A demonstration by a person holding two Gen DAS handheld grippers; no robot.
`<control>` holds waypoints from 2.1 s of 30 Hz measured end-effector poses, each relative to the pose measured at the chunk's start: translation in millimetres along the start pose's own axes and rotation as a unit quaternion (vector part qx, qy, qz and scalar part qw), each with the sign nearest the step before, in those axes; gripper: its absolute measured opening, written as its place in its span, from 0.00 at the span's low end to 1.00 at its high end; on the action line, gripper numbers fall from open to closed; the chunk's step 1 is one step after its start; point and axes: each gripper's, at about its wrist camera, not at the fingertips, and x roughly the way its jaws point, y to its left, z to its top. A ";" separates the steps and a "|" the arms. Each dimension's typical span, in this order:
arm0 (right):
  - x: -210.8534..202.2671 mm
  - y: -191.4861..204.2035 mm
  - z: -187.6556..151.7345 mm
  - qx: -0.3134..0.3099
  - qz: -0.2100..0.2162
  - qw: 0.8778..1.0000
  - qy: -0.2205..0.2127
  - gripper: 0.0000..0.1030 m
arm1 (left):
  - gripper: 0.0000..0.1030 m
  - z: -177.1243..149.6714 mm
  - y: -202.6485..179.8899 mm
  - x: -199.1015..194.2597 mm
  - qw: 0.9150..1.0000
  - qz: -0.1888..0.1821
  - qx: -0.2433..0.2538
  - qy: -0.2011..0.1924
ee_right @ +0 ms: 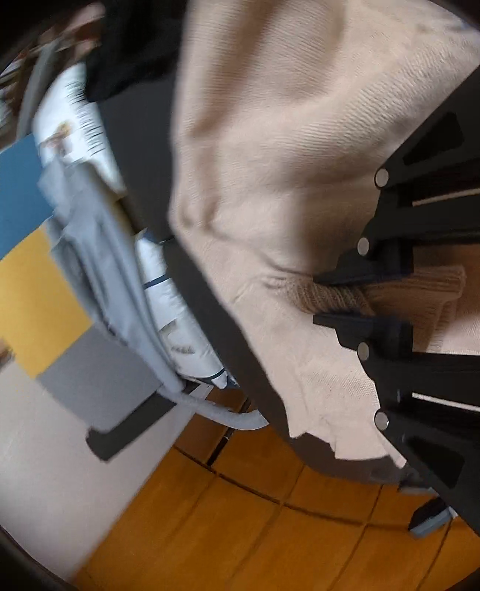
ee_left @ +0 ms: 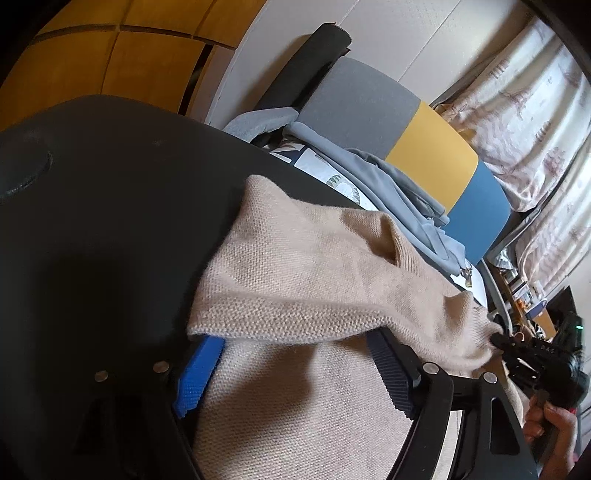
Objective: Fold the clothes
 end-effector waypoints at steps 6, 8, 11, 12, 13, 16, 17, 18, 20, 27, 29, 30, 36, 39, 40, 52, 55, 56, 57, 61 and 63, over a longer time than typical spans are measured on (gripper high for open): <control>-29.6 0.3 -9.9 -0.020 -0.067 0.995 -0.065 0.06 | 0.81 0.0 -1.0 1.3 1.000 -0.002 0.003 0.002; -22.4 -12.2 -17.2 -0.013 -0.094 0.994 -0.051 0.06 | 0.82 0.0 -2.3 2.3 1.000 0.000 0.007 0.003; -17.2 -21.5 -22.7 -0.004 -0.094 0.995 -0.039 0.06 | 0.83 2.5 -5.3 5.3 1.000 0.012 0.018 0.009; -17.5 -22.2 -23.8 -0.004 -0.092 0.995 -0.040 0.06 | 0.83 3.7 -7.3 6.4 0.999 0.019 0.024 0.013; -20.2 -19.4 -23.2 -0.012 -0.092 0.995 -0.047 0.06 | 0.83 5.0 -10.9 7.3 0.999 0.029 0.033 0.017; -39.7 -9.2 -12.3 -0.025 -0.087 0.992 -0.087 0.06 | 0.83 4.2 -16.2 1.8 0.997 0.045 0.056 0.021; -43.2 -7.9 -8.1 -0.028 -0.092 0.991 -0.096 0.06 | 0.83 2.8 -15.6 -3.1 0.997 0.046 0.061 0.020; -45.7 -6.8 -3.8 -0.033 -0.100 0.989 -0.103 0.06 | 0.83 1.4 -15.0 -8.1 0.997 0.047 0.065 0.018; -31.7 -10.8 1.2 -0.049 -0.114 0.990 -0.069 0.07 | 0.85 -1.4 -13.7 -17.9 0.996 0.049 0.075 0.016; -37.3 -9.2 -7.1 -0.067 -0.153 0.984 -0.060 0.20 | 0.85 -11.2 -9.4 -52.2 0.992 0.058 0.108 0.006; -54.2 -1.4 -8.5 -0.073 -0.153 0.981 -0.098 0.23 | 0.85 -14.0 -8.2 -62.1 0.991 0.060 0.118 0.003; -56.8 4.6 -8.3 -0.083 -0.134 0.982 -0.106 0.23 | 0.85 -13.8 -7.8 -66.5 0.991 0.060 0.119 -0.001; -13.2 45.8 -14.7 -0.174 -0.056 0.982 -0.044 0.20 | 0.86 34.4 -48.0 -10.4 0.993 0.057 0.101 -0.009; 13.1 47.2 -19.9 -0.190 -0.081 0.978 -0.011 0.20 | 0.86 36.4 -68.0 33.9 0.984 0.116 0.133 0.009; 23.0 44.9 -20.7 -0.192 -0.092 0.977 -0.004 0.20 | 0.86 34.0 -71.4 45.5 0.980 0.140 0.142 0.011; 31.4 34.9 -51.3 -0.131 -0.067 0.989 -0.014 0.22 | 0.93 37.7 -16.6 42.2 0.974 0.196 0.113 0.030; 27.3 38.2 -69.5 -0.105 -0.023 0.994 -0.014 0.22 | 0.98 43.1 6.2 30.9 0.974 0.200 0.099 0.035; 24.9 38.7 -72.7 -0.098 -0.004 0.995 -0.010 0.24 | 0.98 44.7 12.7 27.4 0.974 0.201 0.096 0.036; 21.5 38.2 -75.0 -0.089 0.018 0.996 -0.004 0.24 | 0.98 44.6 12.9 25.7 0.974 0.203 0.098 0.039; -26.9 0.1 -85.4 0.009 0.074 0.997 -0.031 0.24 | 0.97 38.1 -0.8 13.5 0.974 0.198 0.101 0.035; -67.7 -33.5 -87.9 0.038 0.061 0.995 -0.075 0.25 | 0.97 29.8 -17.3 1.5 0.980 0.175 0.092 0.020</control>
